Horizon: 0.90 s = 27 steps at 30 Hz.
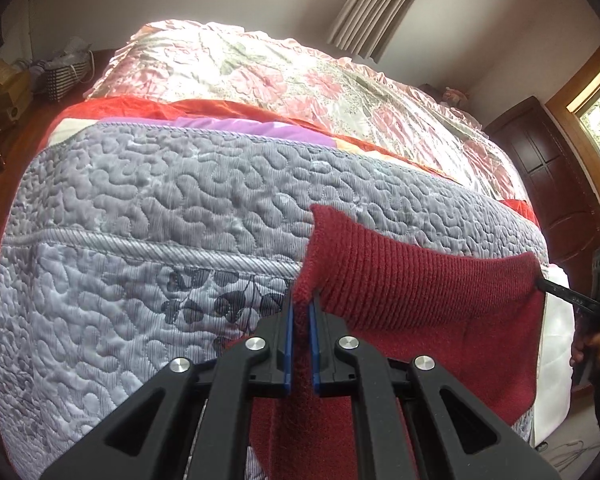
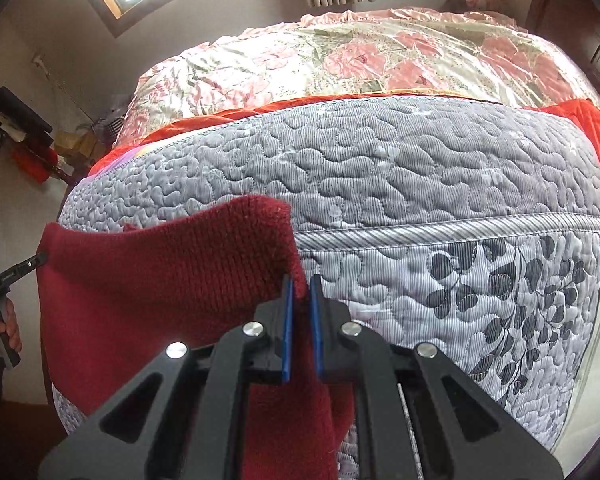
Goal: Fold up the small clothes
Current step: 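Fold the side edge over the sweater's middle with both grippers, release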
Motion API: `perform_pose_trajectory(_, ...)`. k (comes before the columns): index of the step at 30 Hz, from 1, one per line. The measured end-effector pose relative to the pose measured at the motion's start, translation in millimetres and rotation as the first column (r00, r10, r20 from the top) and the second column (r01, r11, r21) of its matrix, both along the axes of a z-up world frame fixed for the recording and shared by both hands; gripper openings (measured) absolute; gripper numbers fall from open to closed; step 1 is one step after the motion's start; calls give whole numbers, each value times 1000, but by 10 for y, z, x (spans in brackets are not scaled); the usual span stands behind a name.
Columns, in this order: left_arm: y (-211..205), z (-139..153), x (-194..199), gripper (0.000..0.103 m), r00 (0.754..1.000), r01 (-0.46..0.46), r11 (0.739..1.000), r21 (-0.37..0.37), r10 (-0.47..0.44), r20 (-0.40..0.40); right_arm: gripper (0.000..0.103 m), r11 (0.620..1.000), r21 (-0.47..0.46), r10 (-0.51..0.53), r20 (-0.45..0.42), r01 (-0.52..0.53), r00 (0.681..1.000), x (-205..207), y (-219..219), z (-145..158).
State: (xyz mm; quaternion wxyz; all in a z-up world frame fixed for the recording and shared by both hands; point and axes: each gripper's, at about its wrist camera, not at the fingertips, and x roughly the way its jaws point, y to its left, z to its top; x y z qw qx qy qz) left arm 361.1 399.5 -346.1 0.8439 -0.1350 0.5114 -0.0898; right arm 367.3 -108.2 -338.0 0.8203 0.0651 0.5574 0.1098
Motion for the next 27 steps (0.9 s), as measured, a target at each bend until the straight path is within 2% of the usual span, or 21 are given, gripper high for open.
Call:
perform_pose_trajectory(4, 0, -32, 149, 6, 1000, 1, 1000, 9, -1, -1, 7, 1000, -8, 0, -1, 0, 1000, 110, 16, -50)
perform_pose_trajectory(8, 21, -213, 265, 6, 999, -7, 1000, 7, 8, -47, 7, 1000, -17, -8, -16, 8, 1000, 206, 21, -150)
perform_pose_trajectory(11, 3, -147, 285, 6, 1000, -8, 1000, -19, 7, -17, 4, 1000, -10, -11, 13, 12, 1000, 232, 18, -69)
perform_pose_trajectory(14, -25, -67, 273, 6, 1000, 5, 1000, -18, -4, 28, 3, 1000, -3, -18, 31, 18, 999, 266, -15, -20)
perform_pose_trajectory(15, -31, -75, 275, 6, 999, 6, 1000, -15, -6, 31, 0, 1000, -7, -18, 26, 18, 1000, 284, -20, -37)
perform_pose_trajectory(18, -12, -293, 328, 7, 999, -6, 1000, 8, 6, -33, 0, 1000, 0, -28, -29, 28, 999, 348, -70, -189)
perform_pose_trajectory(19, -1, -424, 345, 7, 997, -14, 1000, 5, 14, -81, 2, 999, 20, -32, -67, 34, 997, 364, -91, -263)
perform_pose_trajectory(21, 30, -639, 354, 12, 989, -31, 999, 21, 33, -145, 8, 996, 61, -54, -85, 59, 995, 344, -136, -305)
perform_pose_trajectory(22, 45, -707, 352, 13, 986, -37, 999, 16, 39, -165, 16, 994, 86, -58, -84, 66, 995, 328, -152, -297)
perform_pose_trajectory(23, 66, -734, 343, 18, 984, -49, 999, 6, 49, -169, 27, 992, 101, -69, -80, 77, 994, 314, -169, -278)
perform_pose_trajectory(25, 115, -710, 325, 29, 986, -75, 997, -9, 73, -150, 41, 989, 114, -91, -63, 97, 994, 305, -204, -241)
perform_pose_trajectory(26, 141, -693, 323, 38, 986, -85, 996, -15, 82, -143, 47, 985, 136, -100, -57, 107, 993, 311, -231, -228)
perform_pose_trajectory(27, 166, -675, 331, 44, 987, -93, 995, -18, 90, -136, 49, 978, 171, -107, -65, 117, 992, 327, -251, -233)
